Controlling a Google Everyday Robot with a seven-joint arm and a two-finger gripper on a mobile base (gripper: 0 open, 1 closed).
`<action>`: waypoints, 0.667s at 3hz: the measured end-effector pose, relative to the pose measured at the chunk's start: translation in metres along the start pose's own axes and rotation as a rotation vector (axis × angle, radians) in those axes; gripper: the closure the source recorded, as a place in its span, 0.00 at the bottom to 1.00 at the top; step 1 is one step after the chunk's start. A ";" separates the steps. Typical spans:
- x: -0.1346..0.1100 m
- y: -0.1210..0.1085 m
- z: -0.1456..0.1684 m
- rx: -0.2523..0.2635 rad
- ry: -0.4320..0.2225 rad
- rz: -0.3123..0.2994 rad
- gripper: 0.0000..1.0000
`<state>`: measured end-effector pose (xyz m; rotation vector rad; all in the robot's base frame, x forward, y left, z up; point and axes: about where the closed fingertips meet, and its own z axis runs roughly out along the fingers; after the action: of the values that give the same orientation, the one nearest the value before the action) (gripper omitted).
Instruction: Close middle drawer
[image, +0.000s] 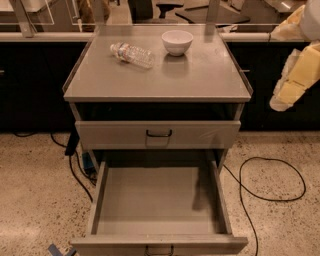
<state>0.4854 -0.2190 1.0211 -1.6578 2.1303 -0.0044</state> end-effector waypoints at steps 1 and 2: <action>0.000 0.000 0.000 0.000 0.000 0.000 0.30; 0.000 0.000 0.000 0.000 0.000 0.000 0.53</action>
Offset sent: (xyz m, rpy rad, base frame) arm 0.0000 0.0000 0.0000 0.0000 0.0000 0.0000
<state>0.4854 -0.2190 1.0211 -1.6577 2.1303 -0.0045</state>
